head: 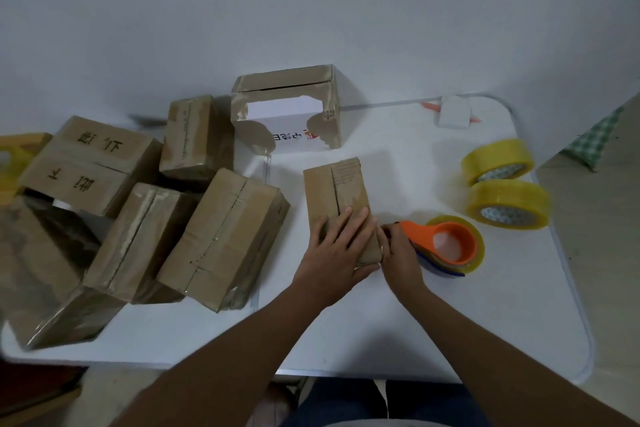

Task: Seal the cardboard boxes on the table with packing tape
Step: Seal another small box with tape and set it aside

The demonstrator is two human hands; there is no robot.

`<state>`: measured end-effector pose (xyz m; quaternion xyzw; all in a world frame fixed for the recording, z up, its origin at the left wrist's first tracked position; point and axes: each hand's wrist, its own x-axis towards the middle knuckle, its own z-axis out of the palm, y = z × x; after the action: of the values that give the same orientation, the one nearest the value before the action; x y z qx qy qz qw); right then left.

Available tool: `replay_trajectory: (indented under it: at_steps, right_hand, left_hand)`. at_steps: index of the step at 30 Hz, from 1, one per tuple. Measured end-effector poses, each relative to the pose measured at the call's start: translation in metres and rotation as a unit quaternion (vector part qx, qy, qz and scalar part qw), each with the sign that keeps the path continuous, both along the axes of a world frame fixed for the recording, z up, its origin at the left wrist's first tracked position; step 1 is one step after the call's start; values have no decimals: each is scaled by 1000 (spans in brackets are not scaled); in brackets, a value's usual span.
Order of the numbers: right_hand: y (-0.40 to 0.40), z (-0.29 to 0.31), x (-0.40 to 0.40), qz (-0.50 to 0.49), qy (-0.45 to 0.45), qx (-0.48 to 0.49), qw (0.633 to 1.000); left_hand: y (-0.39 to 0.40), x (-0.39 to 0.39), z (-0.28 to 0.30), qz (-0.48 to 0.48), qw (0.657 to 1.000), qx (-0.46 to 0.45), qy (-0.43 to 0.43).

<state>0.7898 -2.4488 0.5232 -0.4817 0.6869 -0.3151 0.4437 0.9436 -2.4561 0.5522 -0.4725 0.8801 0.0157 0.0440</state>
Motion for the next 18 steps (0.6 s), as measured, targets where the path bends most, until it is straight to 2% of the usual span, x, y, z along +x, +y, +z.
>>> replay_trajectory:
  at_steps: [6,9,11,18]
  right_hand:
    - [-6,7,-9,29,62,9,998]
    - [14,16,-15,-41,-29,-20,999]
    - [29,23,-9,-46,-91,-12,995]
    - [40,30,-3,46,-69,-2,997]
  left_hand:
    - [0,0,1,-3,1000,4,-1]
    - [-1,1,0,-4,1000,4,-1]
    - [-1,1,0,-3,1000,12,-3]
    - [-1,0,3,-6,1000,20,-1]
